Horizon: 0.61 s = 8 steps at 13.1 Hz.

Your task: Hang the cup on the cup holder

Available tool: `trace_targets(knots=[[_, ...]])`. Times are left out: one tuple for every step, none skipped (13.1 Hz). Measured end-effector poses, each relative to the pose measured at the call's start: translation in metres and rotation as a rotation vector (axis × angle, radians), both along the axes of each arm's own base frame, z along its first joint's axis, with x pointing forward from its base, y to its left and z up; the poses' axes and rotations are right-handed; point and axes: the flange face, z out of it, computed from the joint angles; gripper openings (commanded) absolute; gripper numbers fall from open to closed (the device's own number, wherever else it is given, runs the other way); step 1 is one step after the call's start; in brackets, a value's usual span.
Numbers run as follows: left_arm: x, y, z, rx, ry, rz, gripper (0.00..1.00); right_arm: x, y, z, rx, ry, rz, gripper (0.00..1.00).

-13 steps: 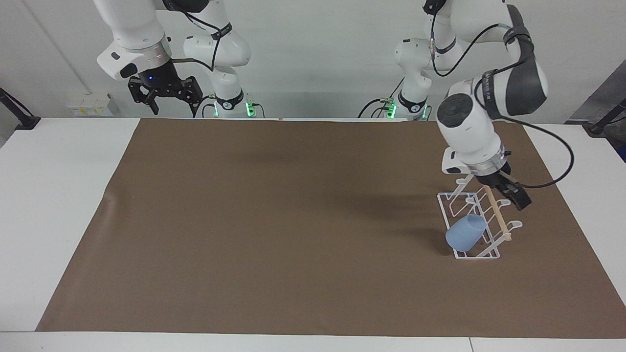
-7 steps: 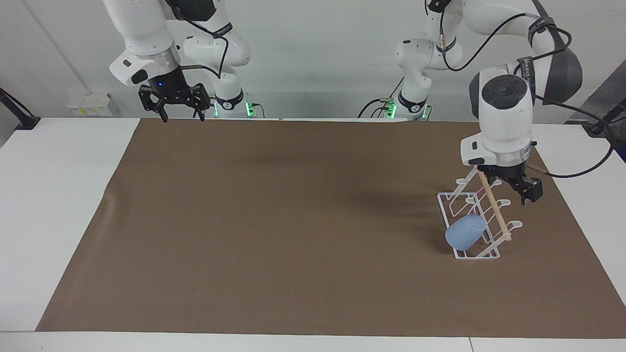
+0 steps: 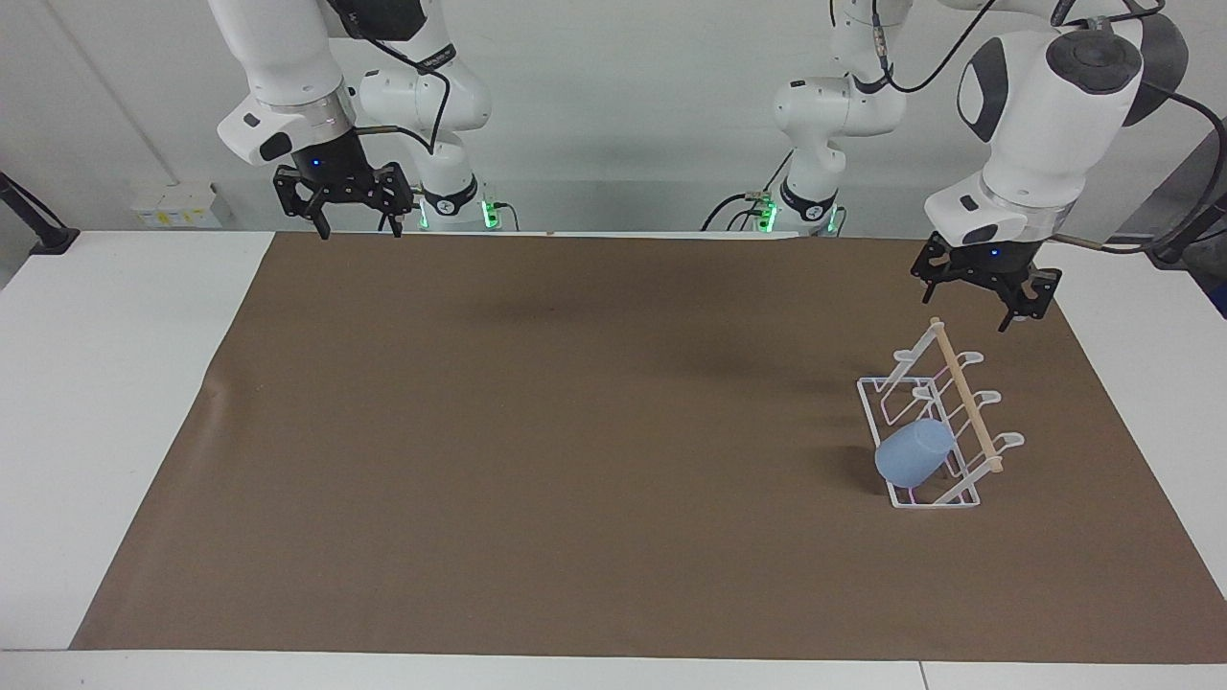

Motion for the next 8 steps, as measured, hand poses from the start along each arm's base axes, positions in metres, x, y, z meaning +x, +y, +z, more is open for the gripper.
trace_targets(knots=[[0.0,0.001,0.0,-0.003,-0.001,0.01,1.0,-0.001,-0.001,0.002,0.0,-0.004,-0.002,1.0],[0.0,0.003,-0.001,-0.014,-0.001,0.02,1.0,-0.001,-0.002,0.004,0.0,-0.007,-0.003,1.0],[0.001,0.005,-0.001,-0.029,-0.002,0.029,1.0,-0.002,-0.002,0.005,0.0,-0.009,-0.004,1.0],[0.001,0.008,-0.001,-0.036,-0.002,0.036,1.0,-0.002,-0.002,0.005,0.0,-0.01,-0.004,1.0],[0.001,0.01,-0.001,-0.04,-0.002,0.043,1.0,-0.002,-0.002,0.005,0.0,-0.011,-0.004,1.0],[0.002,0.011,-0.001,-0.051,-0.002,0.056,1.0,-0.002,-0.002,0.005,0.0,-0.011,-0.004,1.0],[0.002,0.01,-0.001,-0.08,-0.002,0.087,1.0,-0.002,-0.002,0.005,0.0,-0.011,-0.004,1.0],[0.001,0.011,0.0,-0.106,-0.001,0.132,1.0,-0.002,-0.002,0.005,0.0,-0.011,-0.004,1.0]])
